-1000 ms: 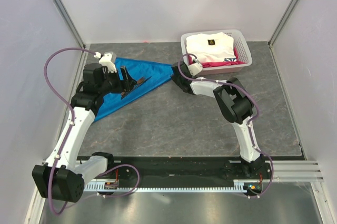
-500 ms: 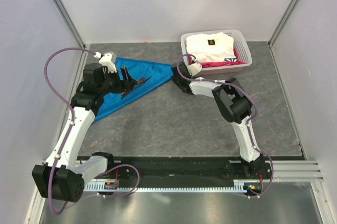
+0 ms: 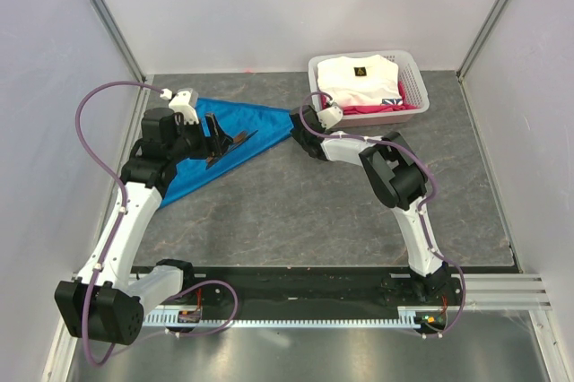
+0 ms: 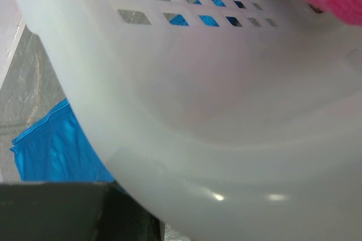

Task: Fold the napkin, place the utensils inside, and roll it up
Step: Fold the napkin

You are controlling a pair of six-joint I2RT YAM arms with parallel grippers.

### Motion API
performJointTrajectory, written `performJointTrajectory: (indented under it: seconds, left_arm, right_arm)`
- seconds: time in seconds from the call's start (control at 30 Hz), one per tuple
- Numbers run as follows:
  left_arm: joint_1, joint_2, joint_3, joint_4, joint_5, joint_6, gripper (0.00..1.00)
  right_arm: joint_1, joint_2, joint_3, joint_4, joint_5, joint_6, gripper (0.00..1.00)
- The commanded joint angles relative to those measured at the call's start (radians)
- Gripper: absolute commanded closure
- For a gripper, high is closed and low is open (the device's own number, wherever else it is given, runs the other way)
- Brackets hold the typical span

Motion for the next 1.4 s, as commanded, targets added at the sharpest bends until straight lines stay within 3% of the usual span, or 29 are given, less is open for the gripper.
performJointTrajectory:
  seconds: [0.0, 0.17, 0.27, 0.3, 0.7, 1.03, 1.37]
  left_arm:
    - [-0.002, -0.008, 0.004, 0.042, 0.013, -0.001, 0.21]
    - [-0.002, -0.012, 0.002, 0.042, 0.013, -0.001, 0.21]
    - [-0.002, -0.014, 0.002, 0.042, 0.015, 0.000, 0.21]
    - [-0.002, -0.014, 0.004, 0.042, 0.013, -0.001, 0.21]
    - [-0.002, -0.025, 0.004, 0.040, 0.010, -0.006, 0.21]
    - [-0.002, -0.032, 0.002, 0.043, 0.013, -0.010, 0.21]
    - [-0.002, -0.046, 0.001, 0.051, 0.027, -0.016, 0.21]
  right_arm:
    - [-0.001, 0.048, 0.021, -0.010, -0.049, 0.039, 0.78]
    - [-0.001, 0.049, 0.021, -0.010, -0.055, 0.037, 0.84]
    - [0.000, 0.049, 0.024, -0.010, -0.059, 0.019, 0.92]
    - [0.000, 0.048, 0.022, -0.007, -0.059, 0.013, 1.00]
    - [0.049, -0.024, -0.065, 0.021, -0.049, 0.026, 1.00]
    - [0.158, -0.113, -0.228, 0.027, 0.060, 0.149, 1.00]
    - [0.187, -0.251, -0.381, -0.011, 0.154, 0.189, 1.00]
